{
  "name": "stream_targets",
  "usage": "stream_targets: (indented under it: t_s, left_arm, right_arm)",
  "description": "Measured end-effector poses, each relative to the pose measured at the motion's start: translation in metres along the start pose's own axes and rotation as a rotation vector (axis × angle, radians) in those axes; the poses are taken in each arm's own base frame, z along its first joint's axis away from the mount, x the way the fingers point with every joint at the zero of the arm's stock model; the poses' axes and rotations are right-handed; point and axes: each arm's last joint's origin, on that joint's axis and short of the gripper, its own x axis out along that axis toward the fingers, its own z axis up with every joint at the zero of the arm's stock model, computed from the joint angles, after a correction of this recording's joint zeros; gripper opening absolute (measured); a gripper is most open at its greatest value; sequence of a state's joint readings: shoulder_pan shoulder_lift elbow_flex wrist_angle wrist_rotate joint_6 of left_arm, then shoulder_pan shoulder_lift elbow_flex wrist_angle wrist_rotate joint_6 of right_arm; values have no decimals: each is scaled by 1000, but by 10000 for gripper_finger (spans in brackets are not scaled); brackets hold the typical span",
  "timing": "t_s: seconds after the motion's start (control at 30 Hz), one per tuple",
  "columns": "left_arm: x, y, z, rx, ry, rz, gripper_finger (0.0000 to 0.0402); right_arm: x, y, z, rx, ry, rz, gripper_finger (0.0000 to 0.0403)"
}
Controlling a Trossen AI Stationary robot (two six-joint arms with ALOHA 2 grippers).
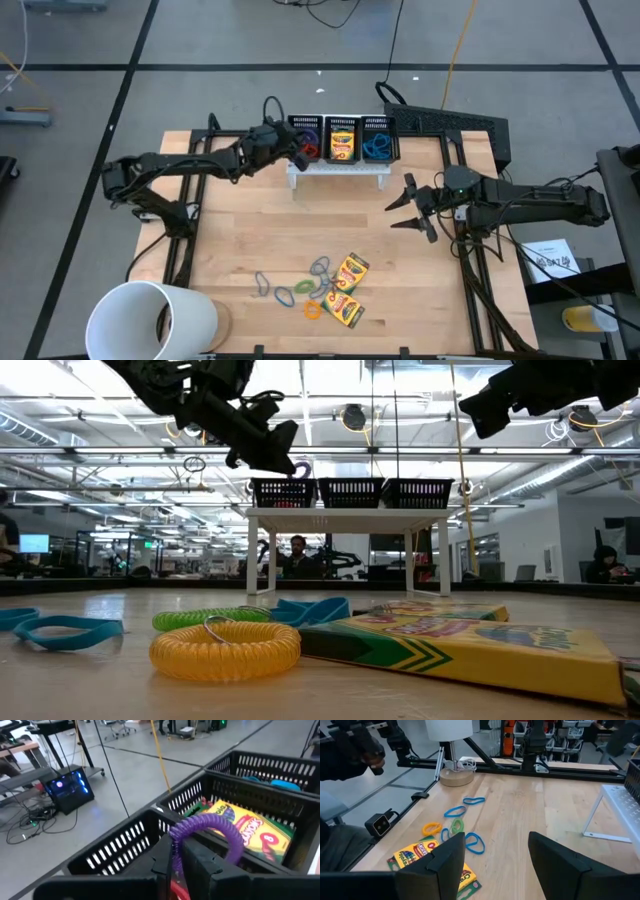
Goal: Pick & Place Office Desk Supplies
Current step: Put the violet spring keychain into the left black bin on the shelf
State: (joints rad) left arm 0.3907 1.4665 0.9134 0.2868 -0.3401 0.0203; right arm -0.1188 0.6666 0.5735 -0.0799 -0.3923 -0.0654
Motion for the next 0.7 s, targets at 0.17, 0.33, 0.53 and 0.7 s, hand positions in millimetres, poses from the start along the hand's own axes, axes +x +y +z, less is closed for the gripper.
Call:
stream_targets:
  t_s: [0.17, 0.33, 0.53, 0.7]
  left_arm:
    - [0, 0, 1, -1, -4, 1, 32]
    - [0, 2, 0, 24, 3, 58, 45]
    - [-1, 7, -1, -108, -4, 261, 77]
    - [-1, 5, 0, -126, -2, 168, 115]
  right_arm:
    - [0, 0, 0, 0, 0, 0, 208]
    - [0, 0, 0, 1, 1, 0, 208]
    - [0, 0, 0, 2, 4, 1, 208]
    - [0, 0, 0, 2, 4, 1, 208]
